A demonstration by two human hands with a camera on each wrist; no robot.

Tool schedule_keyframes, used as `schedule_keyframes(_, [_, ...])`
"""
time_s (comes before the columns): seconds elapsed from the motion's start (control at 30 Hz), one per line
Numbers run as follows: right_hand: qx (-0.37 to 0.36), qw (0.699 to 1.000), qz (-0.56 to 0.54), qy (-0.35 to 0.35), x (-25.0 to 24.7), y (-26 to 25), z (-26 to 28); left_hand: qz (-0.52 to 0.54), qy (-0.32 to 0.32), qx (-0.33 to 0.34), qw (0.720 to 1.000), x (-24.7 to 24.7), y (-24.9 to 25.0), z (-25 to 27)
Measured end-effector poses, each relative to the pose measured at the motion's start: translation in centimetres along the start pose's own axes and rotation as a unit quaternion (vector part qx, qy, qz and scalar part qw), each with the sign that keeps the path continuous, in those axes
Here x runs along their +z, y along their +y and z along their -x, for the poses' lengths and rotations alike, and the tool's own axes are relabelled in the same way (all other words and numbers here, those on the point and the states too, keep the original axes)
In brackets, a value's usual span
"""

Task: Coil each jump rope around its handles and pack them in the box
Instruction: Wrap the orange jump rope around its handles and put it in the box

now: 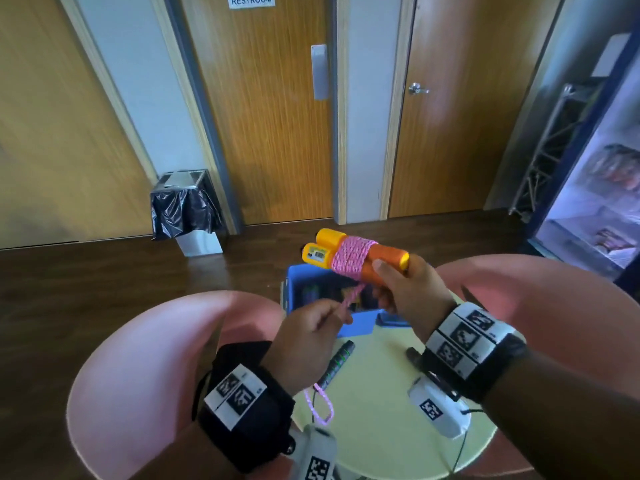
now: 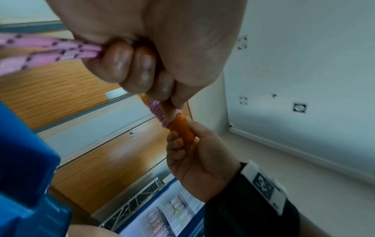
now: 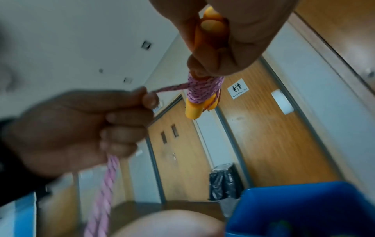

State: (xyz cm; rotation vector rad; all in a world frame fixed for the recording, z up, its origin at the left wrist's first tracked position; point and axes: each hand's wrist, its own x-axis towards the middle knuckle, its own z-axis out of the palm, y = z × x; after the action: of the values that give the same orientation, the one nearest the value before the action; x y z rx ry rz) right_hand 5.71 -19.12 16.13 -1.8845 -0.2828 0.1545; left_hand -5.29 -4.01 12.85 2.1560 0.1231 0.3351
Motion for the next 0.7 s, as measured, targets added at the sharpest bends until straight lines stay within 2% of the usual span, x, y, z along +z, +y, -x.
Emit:
schedule_keyframes(0.1, [-0.029, 0.986, 0.165, -0.005, -0.6, 0.5, 0.5, -0.088, -0.053, 0.040, 0.994, -0.9, 0.0, 0.2])
schedule_keyframes(0.17, [-0.035, 0.970, 0.240, -0.030, -0.5, 0.9, 1.0, -0.189, -0.080, 0.070, 0.976, -1.9, 0.3, -0.4])
schedule_keyframes(0.23, [-0.043, 0.947, 0.309, -0.076, -0.3, 1.4, 1.1, -0.272, -0.096, 0.098, 0.953, -2.9, 0.7, -1.4])
schedule_keyframes(0.33, [-0.048, 0.910, 0.377, -0.165, -0.3, 1.9, 0.7, -0.334, -0.146, 0.174, 0.915, -4.1, 0.4, -3.3])
schedule_keyframes(0.43, [-0.036, 0.900, 0.338, -0.271, -0.8, 1.3, 0.2, -0.339, -0.184, 0.197, 0.901, -4.8, -0.7, -4.9])
schedule_keyframes(0.57, [0.024, 0.898, 0.244, -0.367, -1.8, -0.6, -0.1, -0.233, -0.216, 0.161, 0.935, -5.3, -1.8, -6.4])
schedule_keyframes(0.63, [0.055, 0.890, 0.212, -0.400, -2.7, -1.2, 0.1, -0.176, -0.241, 0.138, 0.944, -5.4, -2.1, -6.8])
schedule_keyframes(0.7, [0.087, 0.885, 0.130, -0.439, -3.4, -1.5, 0.4, -0.123, -0.254, 0.125, 0.951, -5.2, -2.0, -6.6])
